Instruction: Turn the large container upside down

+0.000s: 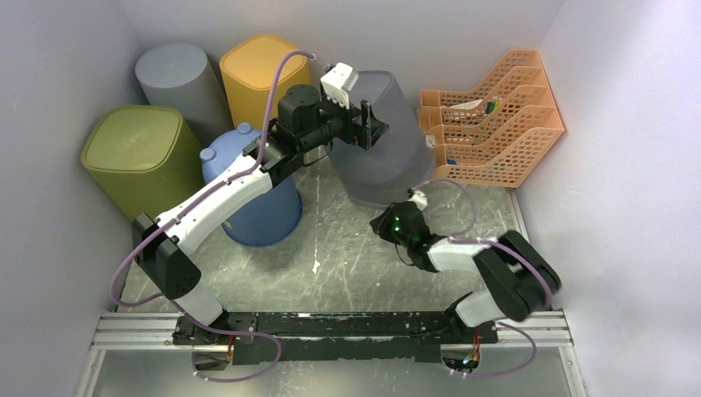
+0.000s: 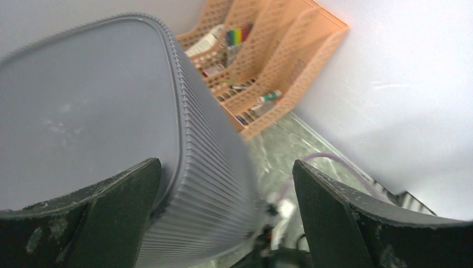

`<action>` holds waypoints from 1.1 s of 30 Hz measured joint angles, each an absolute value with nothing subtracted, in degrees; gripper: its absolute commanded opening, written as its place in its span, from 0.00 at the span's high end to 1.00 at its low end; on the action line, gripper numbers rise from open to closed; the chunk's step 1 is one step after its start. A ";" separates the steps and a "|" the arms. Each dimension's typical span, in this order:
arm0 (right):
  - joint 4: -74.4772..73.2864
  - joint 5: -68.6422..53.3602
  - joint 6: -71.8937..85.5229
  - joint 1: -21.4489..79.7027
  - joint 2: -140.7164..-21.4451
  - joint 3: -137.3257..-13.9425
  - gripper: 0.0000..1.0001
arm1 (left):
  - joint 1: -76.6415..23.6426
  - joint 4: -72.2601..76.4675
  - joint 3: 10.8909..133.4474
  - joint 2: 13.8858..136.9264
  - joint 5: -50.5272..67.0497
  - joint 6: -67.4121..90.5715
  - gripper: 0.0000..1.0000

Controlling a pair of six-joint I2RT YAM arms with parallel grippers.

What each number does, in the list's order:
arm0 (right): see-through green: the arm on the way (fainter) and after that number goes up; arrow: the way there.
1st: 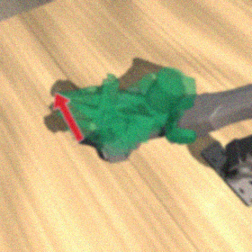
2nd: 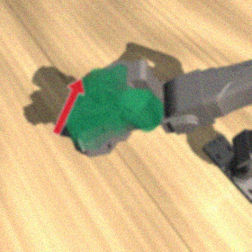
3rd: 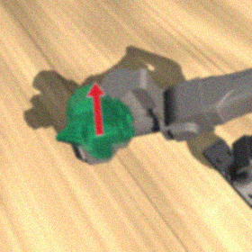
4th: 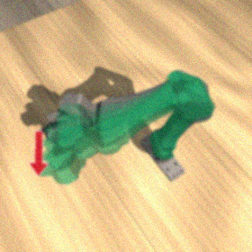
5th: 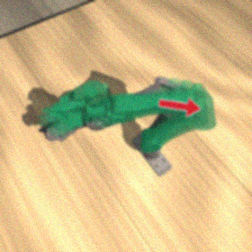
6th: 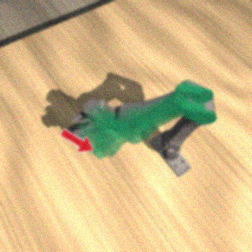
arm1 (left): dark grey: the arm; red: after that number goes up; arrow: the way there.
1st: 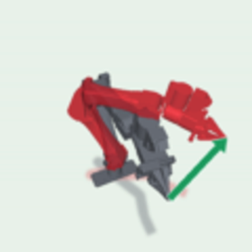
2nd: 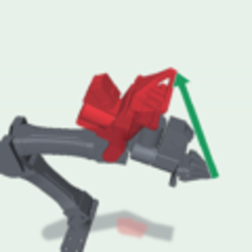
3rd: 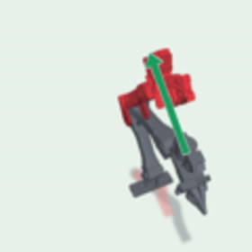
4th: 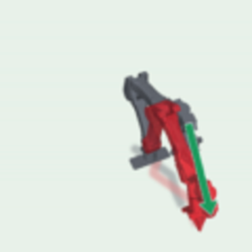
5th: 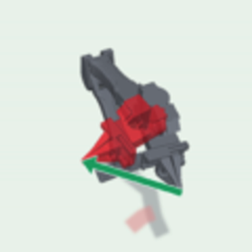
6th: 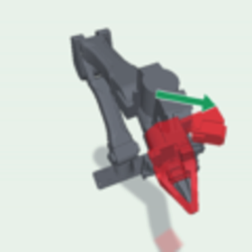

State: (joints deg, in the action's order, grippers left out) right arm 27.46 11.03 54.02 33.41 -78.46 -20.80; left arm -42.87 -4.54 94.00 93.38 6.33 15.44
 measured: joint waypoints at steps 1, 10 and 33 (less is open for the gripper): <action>27.31 8.71 52.62 34.17 -82.19 -22.20 0.76 | -43.27 -4.69 94.04 93.36 7.16 15.68 0.01; 28.95 0.19 48.18 37.10 -94.54 -31.70 0.75 | -45.23 -8.99 94.02 93.43 9.72 15.88 0.01; -8.40 21.19 33.43 39.22 -64.60 -40.51 0.00 | -45.10 -16.49 85.21 77.36 1.43 11.33 0.01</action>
State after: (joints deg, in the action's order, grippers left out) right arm -8.40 21.19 33.43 39.22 -64.60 -40.51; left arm -45.10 -16.49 85.21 77.36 1.43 11.33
